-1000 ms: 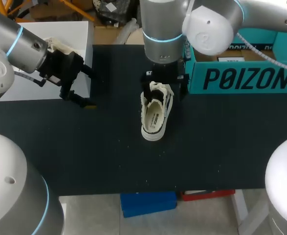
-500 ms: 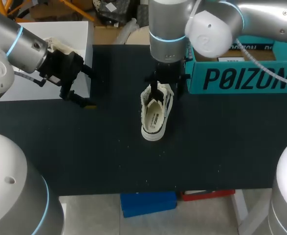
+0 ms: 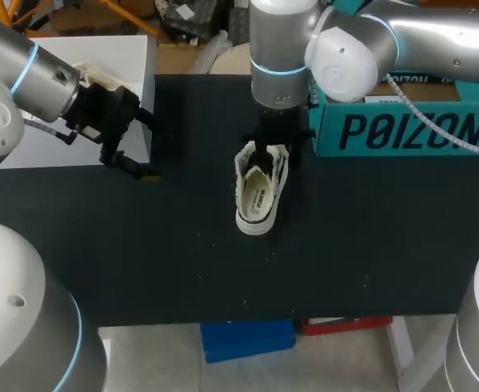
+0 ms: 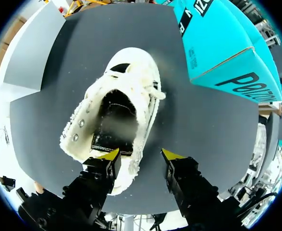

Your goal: Take the shoe out of the shoebox, open the shoe tongue, remove and reinsert the insole, then place the shoe into the shoebox

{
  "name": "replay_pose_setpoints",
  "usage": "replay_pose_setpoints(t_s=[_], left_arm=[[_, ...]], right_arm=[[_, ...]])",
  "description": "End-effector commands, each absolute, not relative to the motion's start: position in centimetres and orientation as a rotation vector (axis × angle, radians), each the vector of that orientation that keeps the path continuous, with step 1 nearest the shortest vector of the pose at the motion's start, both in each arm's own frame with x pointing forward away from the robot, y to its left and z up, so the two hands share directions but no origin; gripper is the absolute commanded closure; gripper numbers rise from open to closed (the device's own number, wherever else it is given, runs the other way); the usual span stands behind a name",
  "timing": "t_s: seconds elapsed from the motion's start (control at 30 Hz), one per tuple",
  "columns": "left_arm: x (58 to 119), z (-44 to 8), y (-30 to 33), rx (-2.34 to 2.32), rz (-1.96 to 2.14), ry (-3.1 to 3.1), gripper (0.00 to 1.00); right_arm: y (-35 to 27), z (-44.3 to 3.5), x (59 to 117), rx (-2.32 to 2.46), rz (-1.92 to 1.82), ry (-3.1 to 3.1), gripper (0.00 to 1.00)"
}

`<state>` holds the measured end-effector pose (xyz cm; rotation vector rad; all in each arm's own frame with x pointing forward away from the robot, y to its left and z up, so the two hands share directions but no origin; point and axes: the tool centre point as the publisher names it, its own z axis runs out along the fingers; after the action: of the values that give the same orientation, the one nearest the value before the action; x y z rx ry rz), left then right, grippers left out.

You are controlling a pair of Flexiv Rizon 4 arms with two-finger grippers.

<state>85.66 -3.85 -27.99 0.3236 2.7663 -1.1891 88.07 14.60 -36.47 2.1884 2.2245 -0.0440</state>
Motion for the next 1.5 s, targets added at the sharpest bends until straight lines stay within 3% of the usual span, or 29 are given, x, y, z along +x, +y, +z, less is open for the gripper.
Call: replay_pose_setpoints(t_s=[0.03, 0.73, 0.77, 0.83, 0.97, 1.17, 1.5], left_arm=[[85.6, -28.1, -3.9, 0.323, -1.186, 2.767, 0.00], [85.6, -28.1, -3.9, 0.323, -1.186, 2.767, 0.00], [85.6, -28.1, -3.9, 0.323, -1.186, 2.767, 0.00], [85.6, -28.1, -3.9, 0.323, -1.186, 2.767, 0.00], [85.6, -28.1, -3.9, 0.323, -1.186, 2.767, 0.00], [85.6, -28.1, -3.9, 0.323, -1.186, 2.767, 0.00], [85.6, -28.1, -3.9, 0.323, -1.186, 2.767, 0.00]], right_arm=[[14.7, -37.5, 88.6, 2.194, -0.057, 2.228, 0.51], [14.9, -41.4, 88.5, 2.210, -0.070, 2.145, 0.59], [14.9, -41.5, 88.5, 2.212, -0.064, 2.132, 0.64], [14.9, -41.6, 88.4, 2.228, -0.051, 2.117, 0.97], [14.9, -41.5, 88.1, 2.233, -0.063, 2.130, 1.00], [14.2, -38.4, 87.9, 2.253, -0.035, 2.122, 1.00], [12.6, -26.8, 88.4, 1.917, 0.049, 2.323, 1.00]])
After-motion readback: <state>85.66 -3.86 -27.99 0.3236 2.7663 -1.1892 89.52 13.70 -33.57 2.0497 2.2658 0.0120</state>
